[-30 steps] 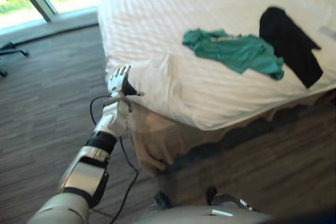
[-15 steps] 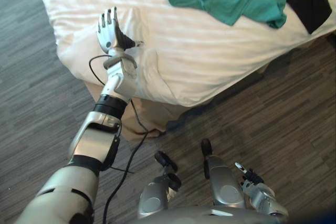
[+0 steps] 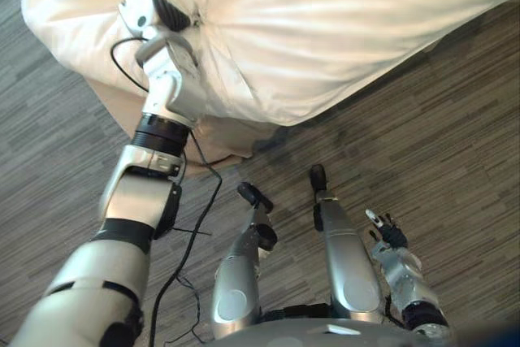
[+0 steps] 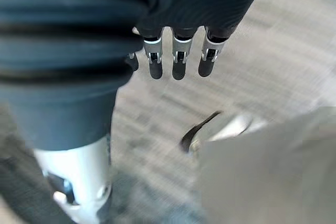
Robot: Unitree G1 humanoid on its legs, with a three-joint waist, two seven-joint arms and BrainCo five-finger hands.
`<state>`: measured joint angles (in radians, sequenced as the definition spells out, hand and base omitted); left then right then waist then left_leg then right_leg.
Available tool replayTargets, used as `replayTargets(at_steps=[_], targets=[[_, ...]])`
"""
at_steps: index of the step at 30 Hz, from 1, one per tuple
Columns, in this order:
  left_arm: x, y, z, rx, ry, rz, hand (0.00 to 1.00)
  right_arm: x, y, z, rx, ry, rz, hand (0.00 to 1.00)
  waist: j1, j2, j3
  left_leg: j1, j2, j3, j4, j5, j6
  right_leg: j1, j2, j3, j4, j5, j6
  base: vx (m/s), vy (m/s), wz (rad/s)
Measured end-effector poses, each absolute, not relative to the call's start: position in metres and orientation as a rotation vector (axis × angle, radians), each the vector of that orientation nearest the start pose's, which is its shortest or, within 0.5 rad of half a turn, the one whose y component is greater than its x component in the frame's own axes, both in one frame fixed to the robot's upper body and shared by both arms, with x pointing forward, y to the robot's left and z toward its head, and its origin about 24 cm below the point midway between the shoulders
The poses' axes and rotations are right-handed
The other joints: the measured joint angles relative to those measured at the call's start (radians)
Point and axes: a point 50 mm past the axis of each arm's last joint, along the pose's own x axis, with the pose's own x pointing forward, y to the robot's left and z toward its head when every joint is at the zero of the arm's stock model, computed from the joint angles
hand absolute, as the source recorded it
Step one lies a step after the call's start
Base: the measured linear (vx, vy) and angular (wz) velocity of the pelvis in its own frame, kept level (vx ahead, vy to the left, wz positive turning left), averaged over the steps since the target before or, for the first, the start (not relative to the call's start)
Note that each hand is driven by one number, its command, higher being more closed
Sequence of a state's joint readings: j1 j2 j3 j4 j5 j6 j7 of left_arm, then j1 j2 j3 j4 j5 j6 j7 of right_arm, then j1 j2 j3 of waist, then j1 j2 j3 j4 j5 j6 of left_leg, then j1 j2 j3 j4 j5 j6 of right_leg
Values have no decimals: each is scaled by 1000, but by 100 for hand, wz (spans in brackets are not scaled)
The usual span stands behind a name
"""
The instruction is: Tidy the bed and pick cloth on bed and put in laundry
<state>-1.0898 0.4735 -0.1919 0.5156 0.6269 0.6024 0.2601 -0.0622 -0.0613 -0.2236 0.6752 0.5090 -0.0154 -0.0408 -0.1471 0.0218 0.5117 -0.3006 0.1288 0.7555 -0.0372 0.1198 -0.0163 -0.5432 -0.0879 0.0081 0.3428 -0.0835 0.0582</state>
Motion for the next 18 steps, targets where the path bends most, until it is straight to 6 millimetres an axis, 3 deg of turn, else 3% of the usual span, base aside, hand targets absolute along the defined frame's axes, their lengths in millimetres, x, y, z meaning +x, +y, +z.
replayTargets(at_steps=[5,9,15,18], targets=[[391,204,290,1041,-259,558,100,223,-206,-80,489,504,-380,0,2,0,1,5,-9,-14,6,-5,7,17,-15,-14,0,1,2,96,-6,10],[394,197,283,1015,-274,433,100,221,-206,-82,480,519,-383,0,21,10,6,43,-19,-34,7,-5,7,70,-30,-35,0,1,2,104,-8,15],[385,195,264,820,-398,259,100,200,-216,-97,418,606,-421,0,48,22,1,153,-58,-85,0,-8,4,209,-84,-101,6,-45,25,77,-19,27],[372,210,249,751,-424,197,100,184,-221,-106,412,660,-456,0,77,44,-23,183,-58,-116,-26,-12,5,257,-85,-142,1,-54,24,54,-25,38]])
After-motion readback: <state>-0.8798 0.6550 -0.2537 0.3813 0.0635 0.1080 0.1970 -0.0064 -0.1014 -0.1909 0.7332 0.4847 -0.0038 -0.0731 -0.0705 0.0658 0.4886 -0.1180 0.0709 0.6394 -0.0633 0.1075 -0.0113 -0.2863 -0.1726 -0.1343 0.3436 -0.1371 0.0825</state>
